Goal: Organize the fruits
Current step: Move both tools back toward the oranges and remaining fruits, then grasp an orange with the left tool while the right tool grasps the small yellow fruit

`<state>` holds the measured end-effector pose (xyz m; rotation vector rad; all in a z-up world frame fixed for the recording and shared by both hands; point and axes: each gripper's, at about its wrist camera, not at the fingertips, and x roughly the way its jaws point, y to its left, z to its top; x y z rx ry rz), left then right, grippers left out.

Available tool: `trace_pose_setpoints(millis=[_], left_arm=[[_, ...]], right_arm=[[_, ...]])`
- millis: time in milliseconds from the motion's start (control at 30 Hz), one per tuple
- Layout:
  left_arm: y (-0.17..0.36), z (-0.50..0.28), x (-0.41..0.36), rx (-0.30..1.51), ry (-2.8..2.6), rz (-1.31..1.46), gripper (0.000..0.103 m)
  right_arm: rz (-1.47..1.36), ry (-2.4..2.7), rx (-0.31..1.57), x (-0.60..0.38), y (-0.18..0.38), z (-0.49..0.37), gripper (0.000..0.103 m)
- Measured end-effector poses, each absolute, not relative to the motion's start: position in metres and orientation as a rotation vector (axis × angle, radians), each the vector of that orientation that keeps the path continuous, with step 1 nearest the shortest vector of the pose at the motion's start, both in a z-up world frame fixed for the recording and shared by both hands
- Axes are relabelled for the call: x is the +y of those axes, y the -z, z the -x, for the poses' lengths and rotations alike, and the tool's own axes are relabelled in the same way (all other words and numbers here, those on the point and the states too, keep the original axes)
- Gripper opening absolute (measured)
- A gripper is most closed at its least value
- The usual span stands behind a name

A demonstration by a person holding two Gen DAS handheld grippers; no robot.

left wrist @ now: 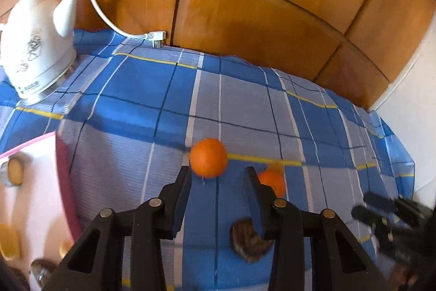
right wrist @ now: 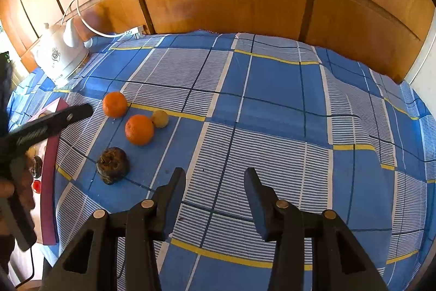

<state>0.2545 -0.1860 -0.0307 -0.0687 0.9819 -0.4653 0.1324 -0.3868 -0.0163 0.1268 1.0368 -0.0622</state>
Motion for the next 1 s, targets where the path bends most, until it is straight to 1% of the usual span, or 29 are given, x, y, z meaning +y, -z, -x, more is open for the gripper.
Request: trace_pose_setpoints(millis=[67, 267, 300, 333, 367, 467, 667, 833, 1000], left_arm=[[0.035, -0.264, -0.192, 0.988, 0.454, 0.06, 0.05], [0.054, -0.289, -0.202, 1.045, 0.441, 0.077, 0.052], [0.059, -0.292, -0.203, 1.059, 0.433, 0.078, 0.051], [0.064, -0.295, -0.203, 1.076, 0.423, 0.077, 0.043], [0.071, -0.298, -0.201, 1.097, 0.423, 0.091, 0.039], [0.07, -0.295, -0.193, 1.083, 0.421, 0.138, 0.037], [0.055, -0.259, -0.176, 1.046, 0.442, 0.126, 0.037], [0.046, -0.2, -0.167, 1.005, 0.487, 0.063, 0.037], [0.055, -0.14, -0.167, 1.002, 0.551, -0.01, 0.037]], right_arm=[[-0.13, 0.058, 1.038, -0.387, 0.017, -0.133, 0.045], [-0.138, 0.048, 1.049, -0.387, 0.02, -0.135, 0.045], [-0.138, 0.047, 1.051, -0.387, 0.02, -0.136, 0.045], [-0.139, 0.046, 1.053, -0.387, 0.021, -0.136, 0.045], [-0.139, 0.046, 1.054, -0.387, 0.021, -0.136, 0.045], [-0.131, 0.045, 1.055, -0.386, 0.022, -0.137, 0.045], [-0.131, 0.045, 1.054, -0.386, 0.022, -0.136, 0.045], [-0.132, 0.055, 1.056, -0.387, 0.023, -0.135, 0.045], [-0.139, 0.047, 1.068, -0.387, 0.027, -0.134, 0.045]])
